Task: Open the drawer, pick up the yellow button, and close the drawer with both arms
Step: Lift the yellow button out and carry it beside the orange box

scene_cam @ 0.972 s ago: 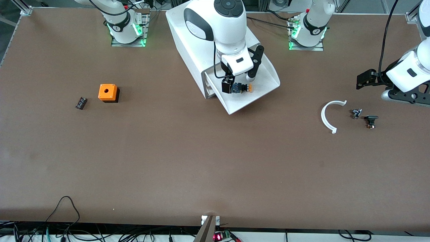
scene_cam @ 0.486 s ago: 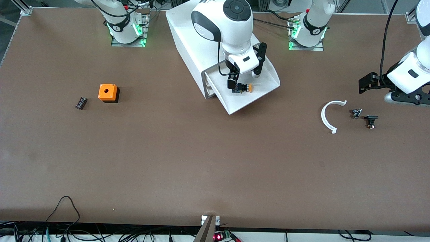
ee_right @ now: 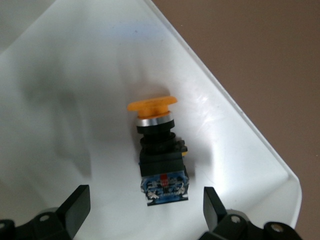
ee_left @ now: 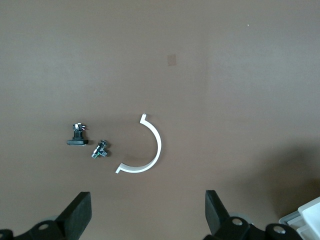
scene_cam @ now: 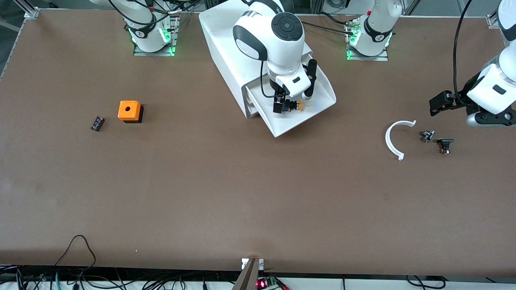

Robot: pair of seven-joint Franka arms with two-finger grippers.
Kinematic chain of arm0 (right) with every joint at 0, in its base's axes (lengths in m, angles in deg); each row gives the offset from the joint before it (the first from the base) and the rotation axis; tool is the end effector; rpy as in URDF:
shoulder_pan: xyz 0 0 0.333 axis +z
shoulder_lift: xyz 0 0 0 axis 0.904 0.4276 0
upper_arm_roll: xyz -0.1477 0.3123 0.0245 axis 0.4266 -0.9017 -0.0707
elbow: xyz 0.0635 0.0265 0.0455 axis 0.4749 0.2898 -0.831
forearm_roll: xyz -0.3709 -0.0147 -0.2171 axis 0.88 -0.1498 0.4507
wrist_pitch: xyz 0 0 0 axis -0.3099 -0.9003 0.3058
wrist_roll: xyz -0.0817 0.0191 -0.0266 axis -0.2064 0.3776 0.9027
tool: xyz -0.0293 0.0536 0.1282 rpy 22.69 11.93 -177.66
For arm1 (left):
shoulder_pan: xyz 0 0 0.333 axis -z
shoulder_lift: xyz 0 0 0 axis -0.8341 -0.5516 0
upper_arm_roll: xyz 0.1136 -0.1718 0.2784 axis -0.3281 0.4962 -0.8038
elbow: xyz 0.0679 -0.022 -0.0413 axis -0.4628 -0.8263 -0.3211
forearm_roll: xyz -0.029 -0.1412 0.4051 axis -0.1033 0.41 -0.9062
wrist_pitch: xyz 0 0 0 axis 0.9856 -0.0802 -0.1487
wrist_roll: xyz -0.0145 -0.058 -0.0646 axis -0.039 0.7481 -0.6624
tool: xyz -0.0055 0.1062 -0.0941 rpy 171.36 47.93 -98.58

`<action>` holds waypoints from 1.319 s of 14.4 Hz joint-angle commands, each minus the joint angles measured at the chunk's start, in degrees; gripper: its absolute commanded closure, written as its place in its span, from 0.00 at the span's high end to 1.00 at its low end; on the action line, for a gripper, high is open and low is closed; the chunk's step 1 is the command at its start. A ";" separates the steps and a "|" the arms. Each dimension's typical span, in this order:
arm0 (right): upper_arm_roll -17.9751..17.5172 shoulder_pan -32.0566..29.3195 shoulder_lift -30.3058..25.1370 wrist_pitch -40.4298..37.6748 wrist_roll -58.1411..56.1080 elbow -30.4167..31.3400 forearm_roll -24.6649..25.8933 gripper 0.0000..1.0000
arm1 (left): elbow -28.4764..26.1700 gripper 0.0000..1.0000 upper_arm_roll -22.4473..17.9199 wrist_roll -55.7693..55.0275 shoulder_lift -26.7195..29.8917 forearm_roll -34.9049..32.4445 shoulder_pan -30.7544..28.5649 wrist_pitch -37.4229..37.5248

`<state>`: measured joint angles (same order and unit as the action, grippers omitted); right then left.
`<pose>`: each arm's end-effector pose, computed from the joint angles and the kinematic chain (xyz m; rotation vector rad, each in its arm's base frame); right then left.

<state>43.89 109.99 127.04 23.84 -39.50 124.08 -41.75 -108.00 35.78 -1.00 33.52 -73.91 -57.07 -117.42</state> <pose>0.4831 0.6479 0.3858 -2.3849 -1.9949 -0.0183 0.6093 -0.0172 0.5669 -3.0720 -0.0499 0.0705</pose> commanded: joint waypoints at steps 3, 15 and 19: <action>-0.40 -0.40 1.35 1.60 -1.11 -1.94 1.04 1.00 | 1.56 1.00 0.06 -3.45 -0.01 -0.74 0.38 0.61; -0.57 0.04 2.85 3.53 -1.02 -2.03 3.32 0.47 | 1.12 1.00 0.85 -6.79 -0.45 -0.92 0.64 0.78; -0.57 0.48 2.59 3.18 -0.58 -2.03 4.03 0.27 | 1.04 1.00 0.94 -6.70 -0.27 -0.92 0.64 1.57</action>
<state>43.74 110.18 128.91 27.60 -39.77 123.82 -38.76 -107.60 36.60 -7.05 32.99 -73.91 -56.78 -117.18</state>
